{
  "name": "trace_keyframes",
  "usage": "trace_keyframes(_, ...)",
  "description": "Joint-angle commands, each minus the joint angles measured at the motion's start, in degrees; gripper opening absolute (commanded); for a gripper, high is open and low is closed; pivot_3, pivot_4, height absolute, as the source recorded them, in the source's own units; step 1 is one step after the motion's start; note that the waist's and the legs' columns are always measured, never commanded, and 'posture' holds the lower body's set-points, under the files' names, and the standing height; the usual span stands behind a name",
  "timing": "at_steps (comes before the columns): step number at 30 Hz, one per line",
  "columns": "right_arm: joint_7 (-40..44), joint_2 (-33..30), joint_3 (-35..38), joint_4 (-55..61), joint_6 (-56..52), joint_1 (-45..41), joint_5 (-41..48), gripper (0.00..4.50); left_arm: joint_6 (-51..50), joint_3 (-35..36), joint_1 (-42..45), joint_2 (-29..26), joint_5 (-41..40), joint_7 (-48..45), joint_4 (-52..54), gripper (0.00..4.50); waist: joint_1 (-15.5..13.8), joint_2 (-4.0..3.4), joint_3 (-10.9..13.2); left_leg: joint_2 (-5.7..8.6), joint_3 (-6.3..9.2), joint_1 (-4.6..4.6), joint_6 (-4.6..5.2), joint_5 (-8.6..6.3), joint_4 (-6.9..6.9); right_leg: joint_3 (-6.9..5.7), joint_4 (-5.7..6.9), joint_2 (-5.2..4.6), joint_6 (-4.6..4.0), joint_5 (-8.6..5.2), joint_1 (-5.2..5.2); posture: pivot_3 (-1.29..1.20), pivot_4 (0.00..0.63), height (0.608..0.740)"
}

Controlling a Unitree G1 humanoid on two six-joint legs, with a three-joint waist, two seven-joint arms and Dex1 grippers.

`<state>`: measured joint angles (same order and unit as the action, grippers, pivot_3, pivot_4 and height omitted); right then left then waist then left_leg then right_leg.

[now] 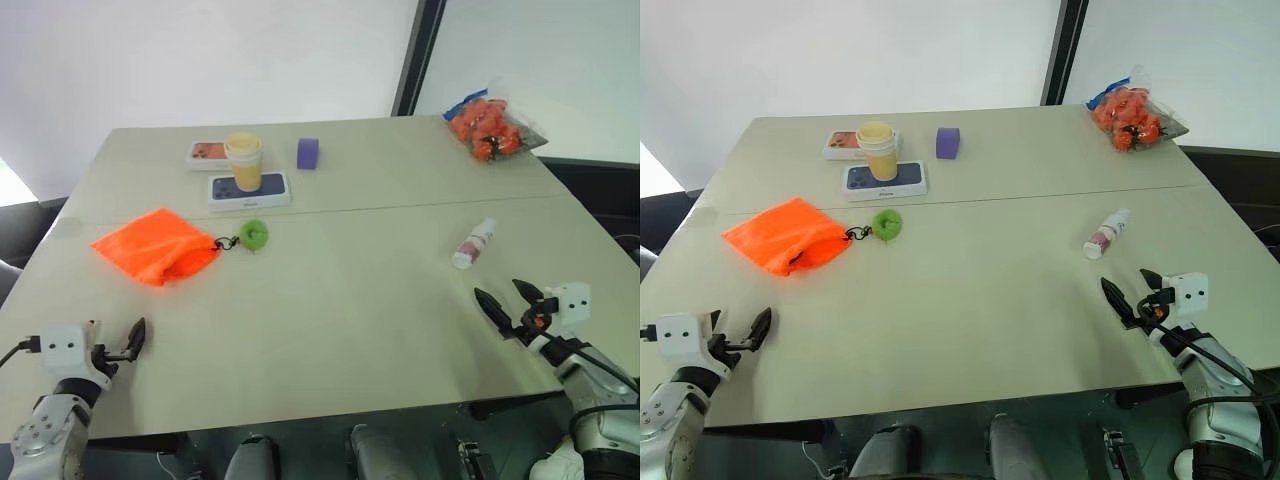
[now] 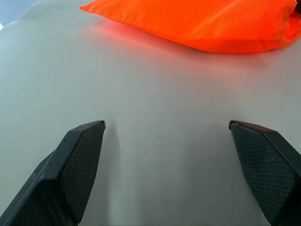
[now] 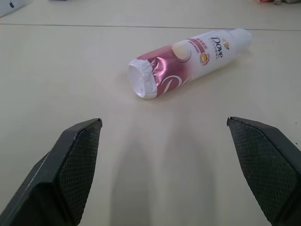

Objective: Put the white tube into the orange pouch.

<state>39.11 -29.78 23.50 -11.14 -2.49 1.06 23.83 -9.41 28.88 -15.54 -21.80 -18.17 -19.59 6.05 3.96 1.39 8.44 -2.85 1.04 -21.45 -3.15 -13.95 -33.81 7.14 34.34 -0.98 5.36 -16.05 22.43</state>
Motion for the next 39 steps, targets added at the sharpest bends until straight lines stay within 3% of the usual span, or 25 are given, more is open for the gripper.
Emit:
trace_keyframes(1,0.28,-0.02,0.94,0.75,1.59,-0.46,0.69,4.41,0.86,0.57,0.17,0.06,-0.20,0.32,-0.72,4.50,0.00,-0.02,-0.02,0.00,0.00,0.00,0.00,0.00,0.00,0.00,0.00,0.00,0.00,0.00,0.00,0.00,0.150,0.723)
trace_keyframes(12,0.26,1.68,0.34,2.97,-0.47,-2.15,3.08,4.41,3.26,-0.33,1.36,0.93,1.65,2.62,-0.17,4.50,0.00,-0.07,-0.05,0.00,0.00,0.02,0.00,0.00,-0.06,0.00,0.01,0.02,-0.01,0.01,-0.03,0.00,0.150,0.723)
trace_keyframes(20,5.60,1.60,-8.22,18.10,-9.76,-2.04,8.00,4.41,4.10,-7.53,1.82,0.87,5.86,2.38,13.61,4.50,-0.07,0.00,-0.07,-0.01,0.03,-0.03,0.01,0.01,-0.05,0.00,0.08,0.06,0.00,0.03,-0.19,0.00,0.150,0.723)
trace_keyframes(26,3.30,4.42,-17.43,24.81,-12.97,-4.71,5.07,4.41,6.09,-19.13,6.47,-2.76,26.51,8.28,15.99,4.50,-0.09,-0.02,-0.07,0.00,0.05,0.00,0.01,0.01,-0.08,0.00,0.09,0.09,-0.01,0.03,-0.14,0.00,0.150,0.723)
trace_keyframes(30,0.83,8.16,-23.67,25.06,-12.23,-8.51,0.95,4.41,-2.12,-22.77,13.05,-2.61,38.33,14.61,13.95,4.50,-0.05,0.04,-0.09,0.00,0.05,-0.04,0.01,0.02,-0.12,0.01,0.11,0.12,-0.06,0.08,-0.14,0.00,0.150,0.723)
trace_keyframes(39,0.07,11.56,-28.15,23.75,-10.90,-10.40,-2.09,4.41,-10.61,-25.28,20.66,-5.22,46.66,14.51,9.41,4.50,-0.17,0.13,-0.13,-0.01,0.21,0.02,0.02,0.03,-0.09,-0.09,0.89,0.26,0.20,-0.05,-0.01,0.00,0.150,0.723)
